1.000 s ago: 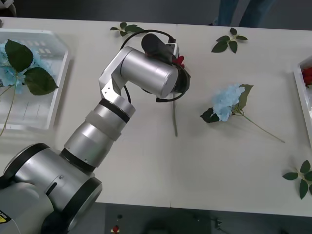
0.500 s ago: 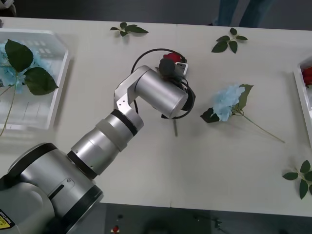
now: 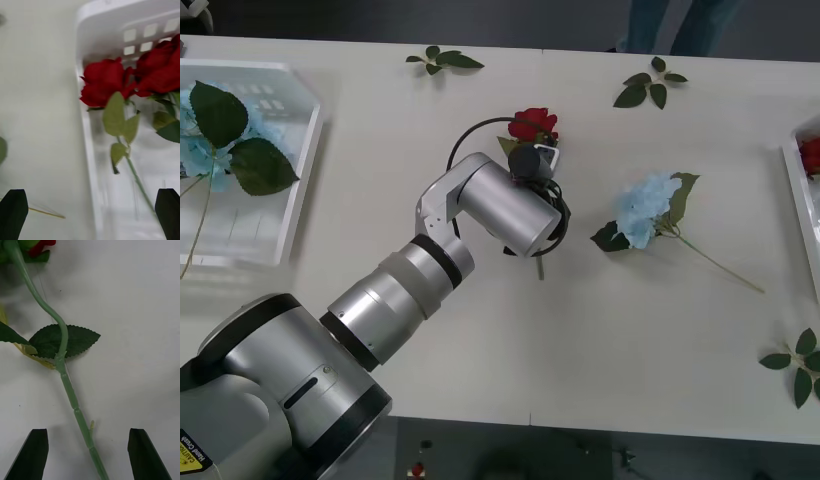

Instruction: Put the red flowers into the right box and the blue flowers into the left box

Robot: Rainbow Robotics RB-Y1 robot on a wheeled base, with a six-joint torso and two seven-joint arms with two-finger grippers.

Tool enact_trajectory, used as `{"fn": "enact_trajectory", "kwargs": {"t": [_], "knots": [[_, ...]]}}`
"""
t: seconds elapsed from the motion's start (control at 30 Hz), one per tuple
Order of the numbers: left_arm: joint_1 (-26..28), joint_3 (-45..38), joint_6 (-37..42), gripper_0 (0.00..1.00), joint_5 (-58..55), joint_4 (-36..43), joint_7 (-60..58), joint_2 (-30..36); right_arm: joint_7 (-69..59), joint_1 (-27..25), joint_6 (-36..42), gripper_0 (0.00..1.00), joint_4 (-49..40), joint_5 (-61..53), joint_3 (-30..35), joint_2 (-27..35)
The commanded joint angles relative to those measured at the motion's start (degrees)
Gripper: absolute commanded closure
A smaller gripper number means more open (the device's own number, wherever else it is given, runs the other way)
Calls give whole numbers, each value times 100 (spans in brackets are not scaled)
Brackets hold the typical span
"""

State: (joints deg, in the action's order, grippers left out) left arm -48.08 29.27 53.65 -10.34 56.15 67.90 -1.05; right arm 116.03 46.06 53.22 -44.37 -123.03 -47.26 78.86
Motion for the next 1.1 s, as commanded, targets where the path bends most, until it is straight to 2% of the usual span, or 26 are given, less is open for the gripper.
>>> {"fn": "enact_trajectory", "kwargs": {"t": [0.03,0.23,0.47,0.57,0.67,0.93,1.1], "knots": [[-105,-18,-57,39,59,45,-154,5,570,157,56,0,-46,-688,15,-11],[-105,-18,-57,39,85,-42,-154,5,2196,157,390,0,-143,-1531,15,-239],[27,-18,-57,40,208,-42,-154,5,3734,157,751,0,-679,-1593,32,-397],[45,-18,-48,56,252,-42,-137,5,3897,157,883,0,-872,-1505,32,-424],[80,-18,-57,59,287,-42,-128,5,3897,52,856,0,-1276,-1329,41,-415],[150,-18,-57,59,340,-42,-66,5,3897,-528,56,0,-2577,-969,41,-274],[176,-18,-57,44,367,-42,-14,5,3897,-801,-506,0,-3245,-591,32,-283]]}}
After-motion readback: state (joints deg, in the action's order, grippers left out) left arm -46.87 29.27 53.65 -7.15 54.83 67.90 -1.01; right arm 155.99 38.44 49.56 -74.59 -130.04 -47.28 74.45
